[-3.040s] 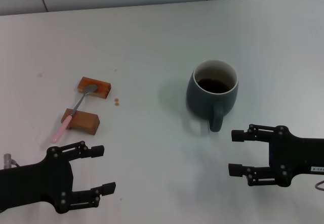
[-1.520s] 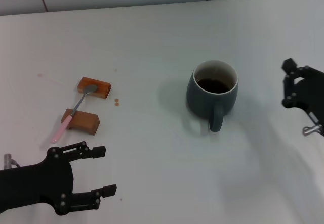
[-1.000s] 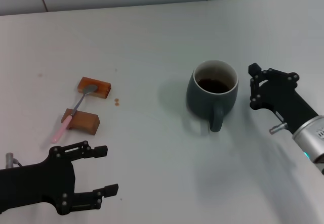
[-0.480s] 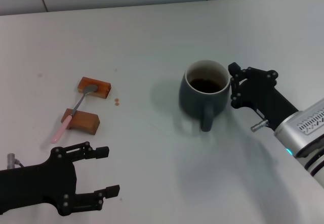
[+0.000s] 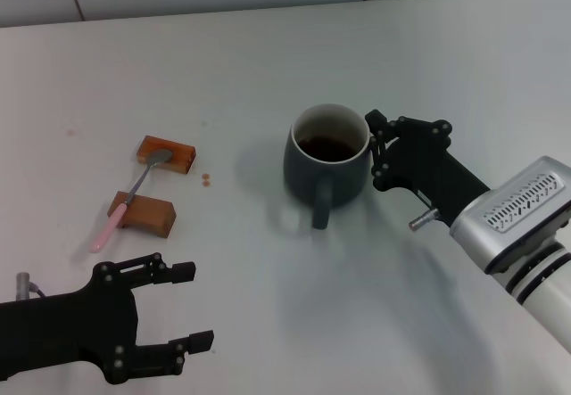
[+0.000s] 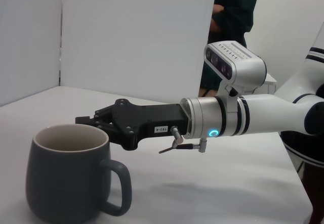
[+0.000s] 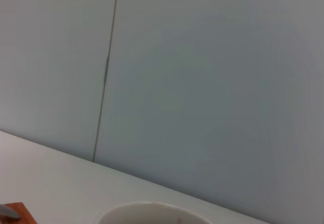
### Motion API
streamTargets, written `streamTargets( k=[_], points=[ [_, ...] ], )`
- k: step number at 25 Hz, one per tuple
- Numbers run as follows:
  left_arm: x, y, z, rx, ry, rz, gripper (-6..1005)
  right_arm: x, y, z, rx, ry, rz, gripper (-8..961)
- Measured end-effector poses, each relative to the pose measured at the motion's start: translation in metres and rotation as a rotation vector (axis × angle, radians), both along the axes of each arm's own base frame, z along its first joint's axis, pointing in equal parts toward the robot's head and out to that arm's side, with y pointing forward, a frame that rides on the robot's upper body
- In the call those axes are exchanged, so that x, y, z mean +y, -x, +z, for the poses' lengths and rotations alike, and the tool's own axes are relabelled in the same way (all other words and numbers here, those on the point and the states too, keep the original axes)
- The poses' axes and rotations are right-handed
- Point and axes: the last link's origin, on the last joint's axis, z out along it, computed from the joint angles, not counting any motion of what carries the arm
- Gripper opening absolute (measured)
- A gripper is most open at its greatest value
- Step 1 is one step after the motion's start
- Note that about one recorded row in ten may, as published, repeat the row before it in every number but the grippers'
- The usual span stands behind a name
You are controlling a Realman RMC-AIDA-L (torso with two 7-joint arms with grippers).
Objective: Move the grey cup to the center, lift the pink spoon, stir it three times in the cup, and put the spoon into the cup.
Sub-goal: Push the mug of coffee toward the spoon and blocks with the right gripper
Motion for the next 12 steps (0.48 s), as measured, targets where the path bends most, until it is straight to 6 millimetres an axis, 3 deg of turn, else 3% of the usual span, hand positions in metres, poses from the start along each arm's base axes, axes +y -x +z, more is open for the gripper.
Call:
streamTargets(
  k=[12],
  points=[
    [0.000, 0.000, -0.001, 0.002, -0.003, -0.009, 786, 0.003, 0.012, -0.008, 0.012, 0.035, 0.013, 13]
  ],
)
